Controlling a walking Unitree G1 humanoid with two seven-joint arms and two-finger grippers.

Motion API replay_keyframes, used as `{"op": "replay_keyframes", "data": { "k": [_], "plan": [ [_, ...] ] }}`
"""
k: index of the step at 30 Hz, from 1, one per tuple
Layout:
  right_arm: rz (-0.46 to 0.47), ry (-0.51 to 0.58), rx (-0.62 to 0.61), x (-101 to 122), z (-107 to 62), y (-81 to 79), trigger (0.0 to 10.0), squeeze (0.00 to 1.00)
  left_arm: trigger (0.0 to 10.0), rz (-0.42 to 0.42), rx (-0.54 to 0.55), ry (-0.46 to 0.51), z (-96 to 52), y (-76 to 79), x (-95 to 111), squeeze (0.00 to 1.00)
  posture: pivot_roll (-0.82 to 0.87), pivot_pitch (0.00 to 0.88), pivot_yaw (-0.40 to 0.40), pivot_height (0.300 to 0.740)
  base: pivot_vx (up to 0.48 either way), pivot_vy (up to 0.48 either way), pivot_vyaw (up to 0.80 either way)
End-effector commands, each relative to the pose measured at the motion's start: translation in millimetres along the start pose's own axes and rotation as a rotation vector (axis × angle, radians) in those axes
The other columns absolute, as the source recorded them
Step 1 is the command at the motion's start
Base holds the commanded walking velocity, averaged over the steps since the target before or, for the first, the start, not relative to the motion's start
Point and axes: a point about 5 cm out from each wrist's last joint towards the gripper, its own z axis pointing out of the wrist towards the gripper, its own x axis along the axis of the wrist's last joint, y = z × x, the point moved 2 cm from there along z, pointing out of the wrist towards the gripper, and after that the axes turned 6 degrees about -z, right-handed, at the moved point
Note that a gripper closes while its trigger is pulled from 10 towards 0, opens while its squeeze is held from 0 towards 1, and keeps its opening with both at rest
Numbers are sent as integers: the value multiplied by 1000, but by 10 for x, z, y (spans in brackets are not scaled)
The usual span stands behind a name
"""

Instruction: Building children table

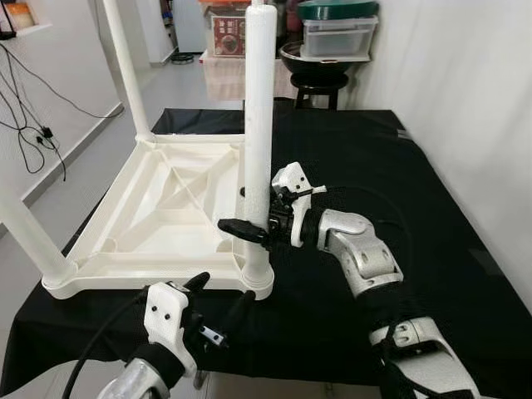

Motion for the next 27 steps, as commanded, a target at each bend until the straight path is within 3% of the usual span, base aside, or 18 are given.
{"op": "replay_keyframes", "data": {
  "k": [1, 2, 5, 6, 14, 15, 16, 17, 19, 20, 21, 22, 23, 26, 27],
  "plan": [
    [-8, 23, 34, 40, 36, 30, 10000, 0, 8235, -8, 12, -14, -5, -13, -52, 0, 58, 0, -25, 740, 0, 0, 0],
    [5, 22, 51, 36, 47, 52, 8941, 0, 0, -8, 12, -14, -5, -10, -55, 0, 60, 0, -23, 740, 0, 0, 0],
    [14, 24, 65, 34, 52, 67, 8941, 0, 0, -8, 12, -14, -5, -7, -57, 0, 60, 0, -23, 740, 0, 0, 0],
    [31, 22, 61, 25, 36, 110, 0, 0, 0, -7, 11, -15, -7, -1, -60, 0, 61, 0, -25, 740, 0, 0, 0],
    [70, 20, -1, -94, -119, 225, 0, 0, 0, -4, 11, -11, -12, 22, -55, 0, 55, 3, -29, 740, 0, 0, 0],
    [56, -52, -99, -268, -159, 184, 0, 0, 0, -4, 12, -9, -19, 25, -46, 0, 43, 21, -37, 740, 0, 0, 0],
    [56, -52, -99, -268, -159, 184, 0, 0, 0, -4, 12, -9, -19, 25, -46, 0, 43, 21, -37, 740, 0, 0, 0],
    [31, -131, -219, -456, -214, 122, 0, 0, 0, -3, 14, -6, -27, 27, -37, 0, 43, 21, -37, 740, 0, 0, 0],
    [31, -131, -219, -456, -214, 122, 0, 0, 0, -3, 14, -6, -27, 27, -37, 0, 43, 21, -37, 740, 0, 0, 0],
    [88, -198, -457, -590, -248, 22, 0, 0, 0, -1, 15, -6, -36, 15, -25, 0, 34, 40, -26, 740, 0, 0, 0],
    [88, -198, -457, -590, -248, 22, 0, 0, 0, -1, 15, -6, -36, 15, -25, 0, 34, 40, -26, 740, 0, 0, 0],
    [113, -232, -560, -647, -261, -212, 0, 0, 0, 2, 14, -8, -44, 0, -20, 0, 19, 42, -7, 740, 0, 0, 0],
    [74, -220, -596, -560, -256, -326, 0, 0, 0, 4, 12, -12, -47, -15, -18, 0, 7, 39, 4, 740, 0, 0, 0],
    [64, -203, -608, -498, -247, -363, 0, 0, 0, 5, 9, -16, -48, -21, -20, 0, -1, 33, 10, 740, 0, 0, 0],
    [45, -199, -549, -486, -179, -385, 0, 0, 0, 4, 1, -21, -44, -17, -25, 0, 6, 30, 6, 740, 0, 0, 0]
  ]
}}
